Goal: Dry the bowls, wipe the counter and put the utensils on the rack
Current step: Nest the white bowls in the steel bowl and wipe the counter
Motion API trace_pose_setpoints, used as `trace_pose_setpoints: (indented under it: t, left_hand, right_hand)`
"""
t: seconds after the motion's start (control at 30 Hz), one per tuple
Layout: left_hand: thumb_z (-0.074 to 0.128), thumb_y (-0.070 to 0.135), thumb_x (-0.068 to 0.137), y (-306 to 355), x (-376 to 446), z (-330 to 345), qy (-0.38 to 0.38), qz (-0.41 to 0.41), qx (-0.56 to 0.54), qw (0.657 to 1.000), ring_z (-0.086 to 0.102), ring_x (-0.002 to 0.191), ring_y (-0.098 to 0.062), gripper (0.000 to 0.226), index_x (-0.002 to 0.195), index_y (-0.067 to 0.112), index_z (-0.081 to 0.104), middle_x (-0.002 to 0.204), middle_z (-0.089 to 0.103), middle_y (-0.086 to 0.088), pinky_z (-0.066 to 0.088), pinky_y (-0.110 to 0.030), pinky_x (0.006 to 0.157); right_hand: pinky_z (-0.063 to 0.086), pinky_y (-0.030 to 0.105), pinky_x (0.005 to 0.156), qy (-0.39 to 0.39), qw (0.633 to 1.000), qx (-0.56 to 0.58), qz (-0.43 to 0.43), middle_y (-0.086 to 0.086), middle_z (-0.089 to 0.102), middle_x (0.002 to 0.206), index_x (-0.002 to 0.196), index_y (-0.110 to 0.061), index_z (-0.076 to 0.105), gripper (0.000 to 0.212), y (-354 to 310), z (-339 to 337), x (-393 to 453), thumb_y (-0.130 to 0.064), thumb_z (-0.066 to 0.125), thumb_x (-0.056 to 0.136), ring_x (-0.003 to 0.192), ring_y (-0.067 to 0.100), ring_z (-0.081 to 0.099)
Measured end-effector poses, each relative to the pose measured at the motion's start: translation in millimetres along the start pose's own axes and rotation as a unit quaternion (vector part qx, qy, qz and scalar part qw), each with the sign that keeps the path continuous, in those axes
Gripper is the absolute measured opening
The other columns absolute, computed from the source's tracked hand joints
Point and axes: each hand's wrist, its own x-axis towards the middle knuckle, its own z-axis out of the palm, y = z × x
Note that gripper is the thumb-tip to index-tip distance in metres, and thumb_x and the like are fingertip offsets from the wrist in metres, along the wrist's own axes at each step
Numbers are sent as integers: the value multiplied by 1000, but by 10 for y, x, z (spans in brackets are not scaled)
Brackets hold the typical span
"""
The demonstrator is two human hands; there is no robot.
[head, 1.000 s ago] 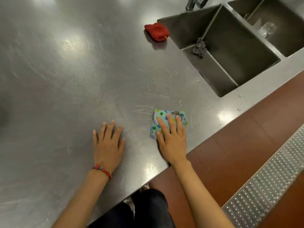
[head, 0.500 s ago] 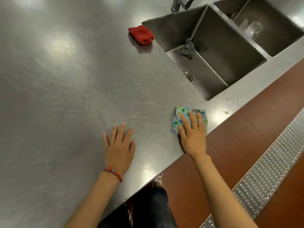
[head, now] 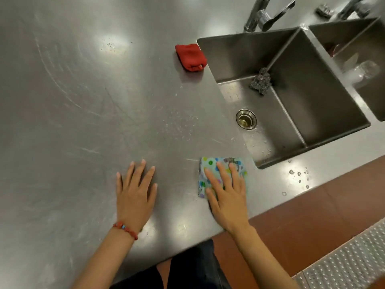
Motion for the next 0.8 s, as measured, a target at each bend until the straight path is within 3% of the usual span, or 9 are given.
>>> trace_pose_setpoints:
  t: [0.17, 0.27, 0.43, 0.63, 0.7, 0.8]
  left_hand:
    - [31, 32, 85, 179, 57, 12, 9, -67, 4, 998, 43, 124, -41, 50, 119, 7, 58, 130, 54, -19, 27, -65, 101]
    - [30, 32, 85, 257, 86, 8, 8, -94, 7, 995, 43, 125, -41, 51, 119, 7, 58, 131, 53, -20, 26, -65, 101]
    - [30, 34, 85, 306, 143, -21, 5, -118, 6, 993, 41, 126, -41, 52, 122, 8, 56, 134, 50, -20, 25, -64, 102]
    - [18, 48, 90, 165, 279, -48, -19, -143, 9, 989, 35, 131, -38, 61, 129, 11, 48, 140, 44, -18, 19, -58, 106]
    - [5, 54, 91, 112, 283, -29, -30, -138, 20, 990, 34, 132, -37, 72, 130, 11, 47, 140, 43, -18, 17, -55, 106]
    - [3, 52, 92, 82, 282, -1, -37, -130, 40, 990, 38, 130, -37, 70, 130, 12, 47, 139, 46, -17, 19, -54, 105]
  right_hand:
    - [12, 45, 115, -36, 990, -19, -136, -4, 24, 152, 140, -41, 25, 46, -74, 90, 170, -45, 30, 95, 143, 23, 9]
    - [15, 48, 114, -34, 991, -14, -128, -1, 31, 151, 137, -37, 35, 44, -232, 78, 701, -43, 35, 94, 142, 27, 16]
    - [1, 43, 116, -66, 991, 16, -112, -2, 18, 155, 141, -36, 30, 45, -533, 113, 1362, -41, 35, 96, 144, 23, 2]
    - [15, 53, 110, -37, 984, -49, -168, 2, 35, 149, 139, -34, 35, 47, -421, 180, 828, -45, 30, 93, 140, 30, 21]
    - [16, 52, 111, -45, 983, -31, -174, 1, 35, 149, 137, -34, 39, 45, -451, 180, 1095, -44, 34, 93, 140, 29, 22]
    - [11, 49, 115, -50, 989, 5, -140, -1, 28, 152, 138, -34, 38, 45, -679, 189, 1787, -41, 38, 94, 143, 26, 13]
